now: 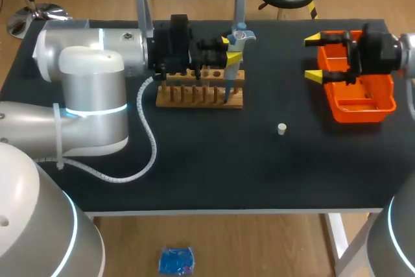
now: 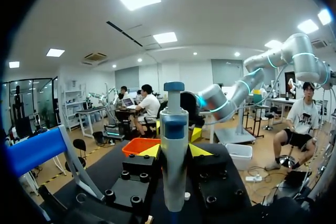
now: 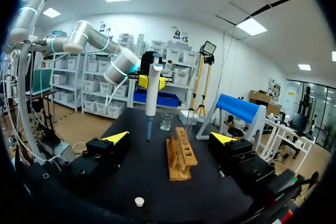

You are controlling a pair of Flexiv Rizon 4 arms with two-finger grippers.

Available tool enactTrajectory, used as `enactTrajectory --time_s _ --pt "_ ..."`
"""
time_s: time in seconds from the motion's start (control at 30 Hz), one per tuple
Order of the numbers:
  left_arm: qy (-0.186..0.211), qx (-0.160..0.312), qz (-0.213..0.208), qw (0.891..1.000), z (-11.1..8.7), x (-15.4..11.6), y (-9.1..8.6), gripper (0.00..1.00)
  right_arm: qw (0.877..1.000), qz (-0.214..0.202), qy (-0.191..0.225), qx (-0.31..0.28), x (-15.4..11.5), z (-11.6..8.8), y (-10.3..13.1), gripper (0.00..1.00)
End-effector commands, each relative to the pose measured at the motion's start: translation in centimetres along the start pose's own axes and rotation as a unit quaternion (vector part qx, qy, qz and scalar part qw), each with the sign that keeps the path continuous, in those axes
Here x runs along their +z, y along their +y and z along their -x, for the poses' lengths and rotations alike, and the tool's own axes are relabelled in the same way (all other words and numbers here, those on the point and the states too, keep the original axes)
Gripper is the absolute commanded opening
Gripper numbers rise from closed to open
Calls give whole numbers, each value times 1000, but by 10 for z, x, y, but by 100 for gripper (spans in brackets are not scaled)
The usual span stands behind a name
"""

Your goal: Invert the test tube, pick up the pipette, mount the tip to pipette, aspirate from beaker and dispense into the tube, eject the tip, return the pipette, and cap with the stopper.

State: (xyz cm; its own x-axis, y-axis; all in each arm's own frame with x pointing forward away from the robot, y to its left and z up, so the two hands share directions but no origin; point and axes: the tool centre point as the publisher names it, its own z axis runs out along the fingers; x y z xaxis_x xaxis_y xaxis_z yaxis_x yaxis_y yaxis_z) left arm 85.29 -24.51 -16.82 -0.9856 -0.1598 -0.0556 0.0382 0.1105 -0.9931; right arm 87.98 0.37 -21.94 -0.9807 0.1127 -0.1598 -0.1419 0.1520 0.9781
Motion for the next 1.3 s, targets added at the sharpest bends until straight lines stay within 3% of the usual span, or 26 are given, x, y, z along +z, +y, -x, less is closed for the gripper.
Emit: enactTrajectory --time_s 0.03,0.57,0.67,0.8,0.87,1.3 --pt "-2 0 0 1000 1 2 0 0 1000 4 0 0 -2 1 -2 100" --pt "-7 1 -4 1000 1 2 -1 0 1000 5 -1 1 -2 2 -3 100" --pt "-7 1 -4 1000 1 2 -1 0 1000 -10 -9 -12 6 23 9 100" --pt "-7 1 -4 1000 1 2 -1 0 998 -44 -16 -35 33 59 26 100" --pt "-7 1 -4 1000 1 2 -1 0 998 -41 -30 -33 48 76 34 100" --pt "-7 1 -4 1000 1 2 -1 0 995 -61 -65 -39 140 138 56 100"
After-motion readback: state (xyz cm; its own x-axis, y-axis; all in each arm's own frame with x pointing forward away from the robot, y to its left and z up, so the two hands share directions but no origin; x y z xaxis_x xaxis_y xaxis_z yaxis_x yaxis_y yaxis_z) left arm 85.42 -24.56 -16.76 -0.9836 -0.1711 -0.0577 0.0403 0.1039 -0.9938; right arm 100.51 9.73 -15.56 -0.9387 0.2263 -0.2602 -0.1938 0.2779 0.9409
